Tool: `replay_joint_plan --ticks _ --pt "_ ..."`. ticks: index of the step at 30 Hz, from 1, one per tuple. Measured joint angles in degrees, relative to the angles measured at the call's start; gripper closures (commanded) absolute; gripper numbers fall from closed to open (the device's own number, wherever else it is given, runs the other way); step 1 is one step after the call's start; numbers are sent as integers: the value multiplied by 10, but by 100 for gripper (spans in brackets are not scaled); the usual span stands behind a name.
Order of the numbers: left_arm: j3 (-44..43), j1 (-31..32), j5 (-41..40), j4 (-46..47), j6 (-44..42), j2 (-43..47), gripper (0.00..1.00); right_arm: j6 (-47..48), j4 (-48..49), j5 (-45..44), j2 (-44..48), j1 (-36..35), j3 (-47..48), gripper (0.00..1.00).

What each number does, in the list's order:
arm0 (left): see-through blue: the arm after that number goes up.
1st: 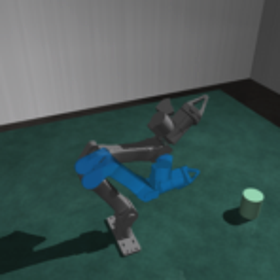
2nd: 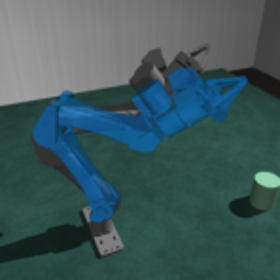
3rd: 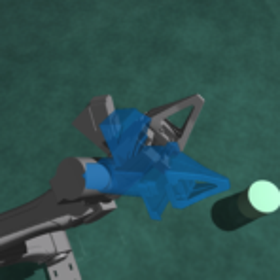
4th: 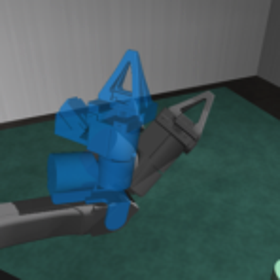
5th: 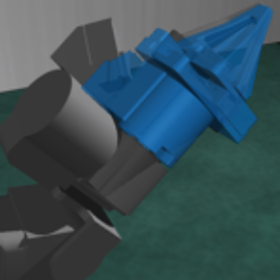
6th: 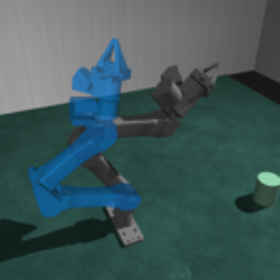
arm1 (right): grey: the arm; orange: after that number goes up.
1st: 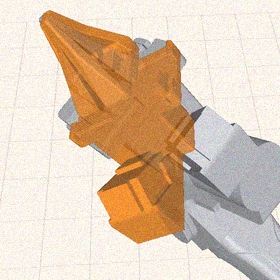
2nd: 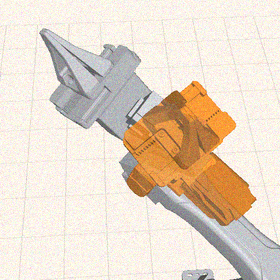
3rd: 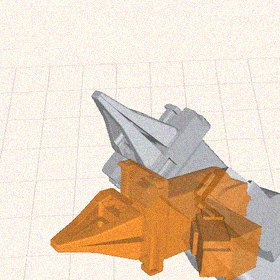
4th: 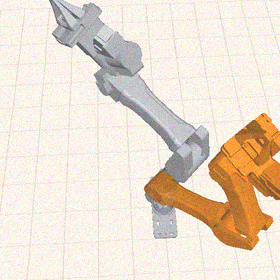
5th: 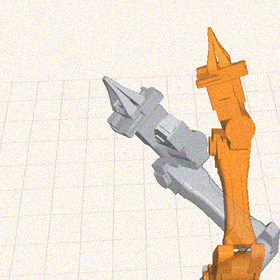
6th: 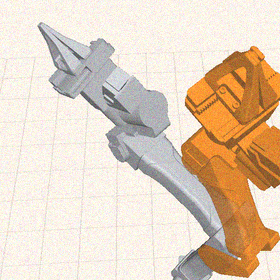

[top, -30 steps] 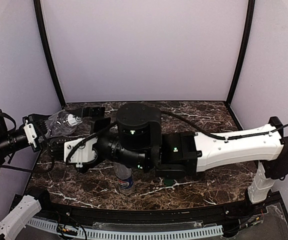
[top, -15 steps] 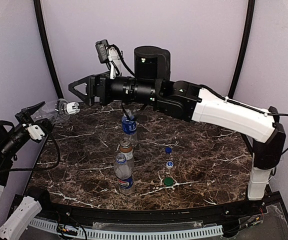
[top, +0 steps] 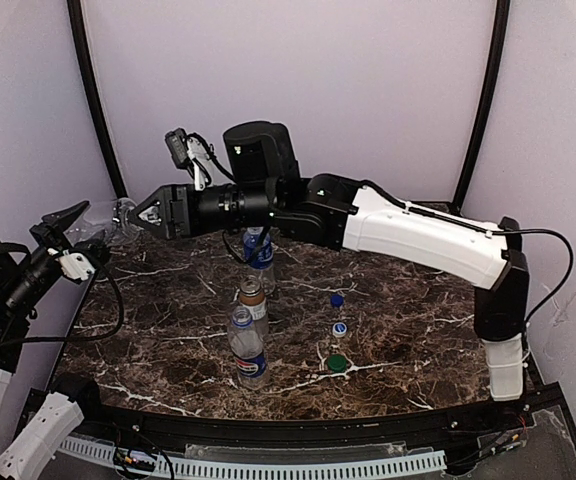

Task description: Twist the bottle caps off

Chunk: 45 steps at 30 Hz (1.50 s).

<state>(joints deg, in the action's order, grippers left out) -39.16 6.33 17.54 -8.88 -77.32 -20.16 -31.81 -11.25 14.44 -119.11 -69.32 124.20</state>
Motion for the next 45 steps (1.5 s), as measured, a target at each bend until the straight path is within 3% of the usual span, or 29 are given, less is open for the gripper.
replay_joint_plan --ticks 3,13,19,22,29,32,36,45 --pt "0 0 0 1 -1 0 60 -11 -3 15 -7 9 10 63" --pt "0 1 -2 5 -5 0 60 -43 -9 56 -19 18 27 58" --pt "0 2 -4 13 -5 -1 61 -51 -11 67 -22 18 27 80" --pt "0 2 -4 14 -5 -1 61 -49 -13 74 -23 19 29 98" --pt "0 2 -4 15 -5 -1 61 -20 -22 103 -37 25 54 100" --pt "-14 2 6 -15 4 -4 63 64 -29 110 -36 24 52 100" --pt "-73 2 55 -132 15 -24 63 256 -30 71 11 1 -14 100" --pt "-133 2 231 -354 30 -46 63 772 22 -165 148 -130 -227 100"
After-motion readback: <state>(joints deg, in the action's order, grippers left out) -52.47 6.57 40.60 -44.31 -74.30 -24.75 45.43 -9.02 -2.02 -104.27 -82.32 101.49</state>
